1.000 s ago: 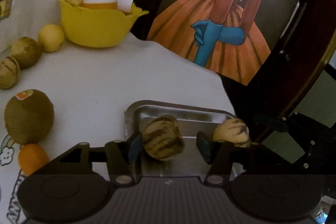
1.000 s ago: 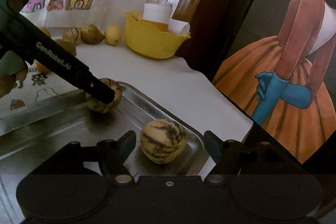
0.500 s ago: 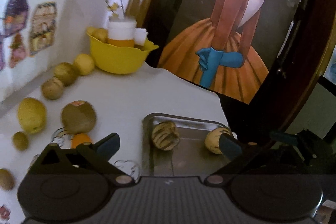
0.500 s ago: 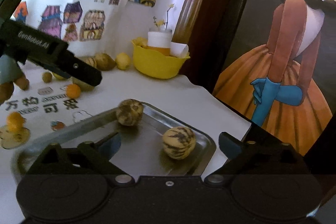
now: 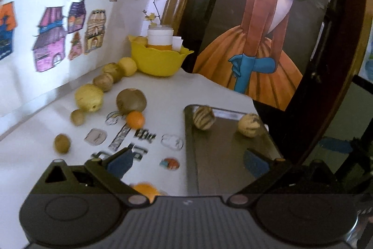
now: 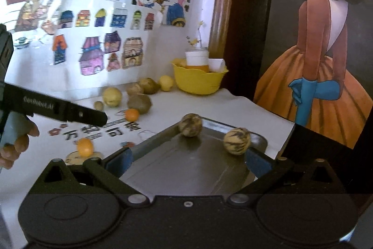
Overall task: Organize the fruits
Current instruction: 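Withdraw both grippers from the tray toward the remaining fruits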
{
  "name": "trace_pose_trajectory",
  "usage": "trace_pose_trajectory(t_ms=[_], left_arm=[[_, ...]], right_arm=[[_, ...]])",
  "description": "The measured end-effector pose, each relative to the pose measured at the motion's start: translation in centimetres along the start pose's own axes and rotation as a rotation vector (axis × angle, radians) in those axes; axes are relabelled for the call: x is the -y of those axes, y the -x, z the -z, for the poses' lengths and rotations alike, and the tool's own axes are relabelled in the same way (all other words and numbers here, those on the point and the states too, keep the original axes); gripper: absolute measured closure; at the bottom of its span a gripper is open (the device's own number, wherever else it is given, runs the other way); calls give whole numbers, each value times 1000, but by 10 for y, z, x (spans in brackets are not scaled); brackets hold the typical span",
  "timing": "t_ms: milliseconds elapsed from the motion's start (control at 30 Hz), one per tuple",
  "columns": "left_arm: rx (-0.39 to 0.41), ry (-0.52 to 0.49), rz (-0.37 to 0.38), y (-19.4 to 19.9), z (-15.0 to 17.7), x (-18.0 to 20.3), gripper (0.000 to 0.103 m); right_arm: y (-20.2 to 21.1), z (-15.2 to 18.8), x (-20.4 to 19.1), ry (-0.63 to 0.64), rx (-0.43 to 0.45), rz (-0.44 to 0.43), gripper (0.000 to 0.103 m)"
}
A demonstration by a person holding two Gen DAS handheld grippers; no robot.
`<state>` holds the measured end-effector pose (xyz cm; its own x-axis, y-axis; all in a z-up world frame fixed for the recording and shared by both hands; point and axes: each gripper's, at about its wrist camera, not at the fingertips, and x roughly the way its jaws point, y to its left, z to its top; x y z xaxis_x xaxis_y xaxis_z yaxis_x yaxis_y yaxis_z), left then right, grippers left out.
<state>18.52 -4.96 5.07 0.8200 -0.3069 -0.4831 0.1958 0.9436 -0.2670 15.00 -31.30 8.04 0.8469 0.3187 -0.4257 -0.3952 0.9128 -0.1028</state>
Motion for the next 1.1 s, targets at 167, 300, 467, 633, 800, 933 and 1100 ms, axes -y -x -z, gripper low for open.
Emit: trace_pose_trajectory(t_ms=[167, 300, 467, 633, 800, 933, 1100], left_arm=[[2, 4, -22, 28, 21, -6, 1], [4, 5, -44, 47, 34, -15, 0], [5, 12, -75, 66, 47, -35, 0], [-8, -1, -134, 79, 53, -60, 0], [-17, 0, -185, 85, 54, -87, 0], [-22, -6, -212, 85, 50, -104, 0], [-42, -29, -218, 75, 42, -119, 1]], right_arm=[[21, 8, -23, -9, -4, -30, 1], [31, 16, -42, -36, -22, -51, 1], [38, 27, -64, -86, -43, -72, 1], [32, 35, -84, -124, -63, -96, 1], [17, 35, -103, -129, -100, -129, 1], [2, 29, -119, -117, -128, -172, 1], [-19, 18, -138, -81, -165, -222, 1]])
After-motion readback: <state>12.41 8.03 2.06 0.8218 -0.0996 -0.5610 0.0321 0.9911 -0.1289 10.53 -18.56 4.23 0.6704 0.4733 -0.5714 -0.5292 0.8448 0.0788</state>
